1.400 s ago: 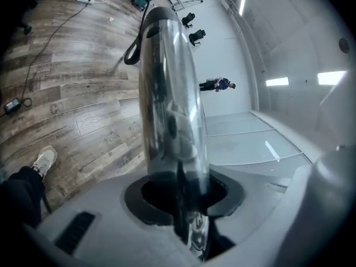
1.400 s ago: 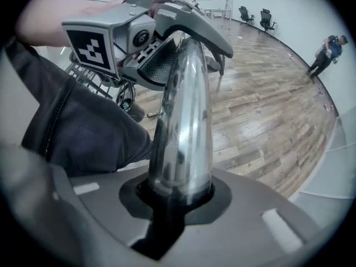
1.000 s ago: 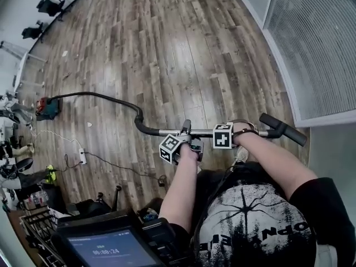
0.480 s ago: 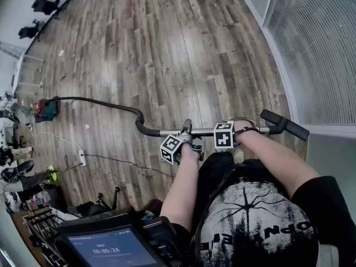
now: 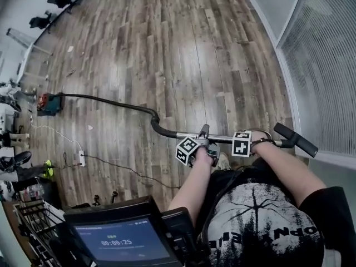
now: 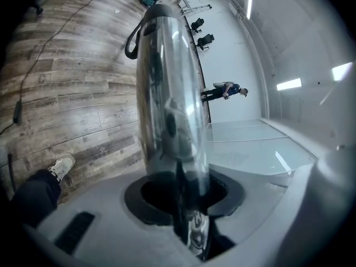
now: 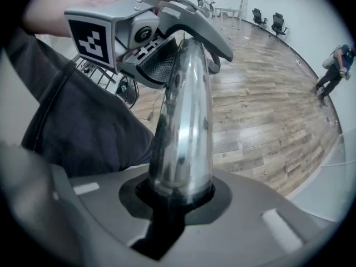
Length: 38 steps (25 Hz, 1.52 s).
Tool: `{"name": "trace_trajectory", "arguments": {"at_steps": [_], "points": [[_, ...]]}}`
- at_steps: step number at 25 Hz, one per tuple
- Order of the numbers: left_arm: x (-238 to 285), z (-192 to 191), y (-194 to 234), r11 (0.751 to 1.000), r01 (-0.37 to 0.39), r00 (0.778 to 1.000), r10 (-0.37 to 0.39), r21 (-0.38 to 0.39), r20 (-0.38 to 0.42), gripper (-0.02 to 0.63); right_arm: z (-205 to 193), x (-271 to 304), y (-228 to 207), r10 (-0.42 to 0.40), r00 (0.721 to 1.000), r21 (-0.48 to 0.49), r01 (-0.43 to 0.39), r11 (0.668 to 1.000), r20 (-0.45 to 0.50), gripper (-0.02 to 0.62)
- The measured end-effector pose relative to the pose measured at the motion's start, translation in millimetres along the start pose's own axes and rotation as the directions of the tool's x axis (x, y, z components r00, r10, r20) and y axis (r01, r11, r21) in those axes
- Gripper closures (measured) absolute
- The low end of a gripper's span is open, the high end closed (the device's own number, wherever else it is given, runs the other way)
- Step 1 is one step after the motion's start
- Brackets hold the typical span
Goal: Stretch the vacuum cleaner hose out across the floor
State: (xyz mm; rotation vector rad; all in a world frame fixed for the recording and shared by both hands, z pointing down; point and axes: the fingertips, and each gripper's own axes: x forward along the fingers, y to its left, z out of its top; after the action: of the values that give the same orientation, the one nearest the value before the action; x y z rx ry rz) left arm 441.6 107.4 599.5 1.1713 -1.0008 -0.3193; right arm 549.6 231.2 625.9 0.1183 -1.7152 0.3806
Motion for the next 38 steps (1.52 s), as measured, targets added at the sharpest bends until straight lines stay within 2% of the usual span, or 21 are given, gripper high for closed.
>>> {"name": "trace_trajectory", "arguments": {"at_steps": [4, 10, 15, 19, 23, 25, 27, 30, 32, 35, 38], "points": [[20, -2, -10, 1.000, -0.004, 1.000, 0.004, -0.009, 0.025, 0.489, -11, -4, -23, 0.011, 1.000, -0.013, -0.010, 1.000, 0.004, 0.515], [43, -27, -25, 1.000, -0.014, 0.996, 0.015, -0.019, 0.092, 0.491, -47, -15, -40, 0.036, 0.999, -0.031, -0.035, 0.999, 0.013, 0.515], [74, -53, -40, 0.997, 0.061, 0.987, -0.067, 0.041, 0.145, 0.482, -85, -12, -65, 0.039, 0.999, -0.054, -0.037, 0.998, 0.033, 0.517], [93, -73, -52, 0.988, 0.080, 0.991, -0.094, 0.133, 0.099, 0.435, -104, -14, -88, 0.054, 0.998, -0.059, -0.052, 0.997, 0.036, 0.517], [105, -107, -51, 0.985, 0.063, 0.996, -0.073, 0.162, 0.056, 0.383, -133, -11, -111, 0.054, 0.998, -0.039, -0.053, 0.998, 0.024, 0.517], [106, -130, -41, 0.978, 0.035, 0.999, -0.040, 0.206, 0.021, 0.379, -149, 0, -115, 0.059, 0.998, -0.023, -0.058, 0.998, 0.022, 0.517], [110, -143, -32, 0.961, 0.002, 1.000, 0.003, 0.276, -0.019, 0.390, -160, 12, -125, 0.058, 0.998, -0.004, -0.058, 0.998, 0.016, 0.517], [116, -155, -25, 0.922, -0.002, 0.995, 0.041, 0.386, -0.092, 0.491, -173, 27, -140, 0.045, 0.999, 0.018, -0.045, 0.999, -0.005, 0.517], [122, -159, -24, 0.880, 0.034, 0.986, 0.048, 0.474, -0.158, 0.555, -177, 34, -149, 0.025, 0.999, 0.010, -0.025, 1.000, -0.021, 0.517], [141, -154, -25, 0.821, 0.108, 0.961, 0.058, 0.560, -0.270, 0.606, -173, 48, -173, -0.013, 0.999, -0.026, 0.012, 1.000, -0.036, 0.517], [163, -152, -27, 0.775, 0.186, 0.934, 0.051, 0.604, -0.353, 0.606, -174, 72, -197, -0.018, 0.999, -0.040, 0.017, 0.999, -0.035, 0.517]]}}
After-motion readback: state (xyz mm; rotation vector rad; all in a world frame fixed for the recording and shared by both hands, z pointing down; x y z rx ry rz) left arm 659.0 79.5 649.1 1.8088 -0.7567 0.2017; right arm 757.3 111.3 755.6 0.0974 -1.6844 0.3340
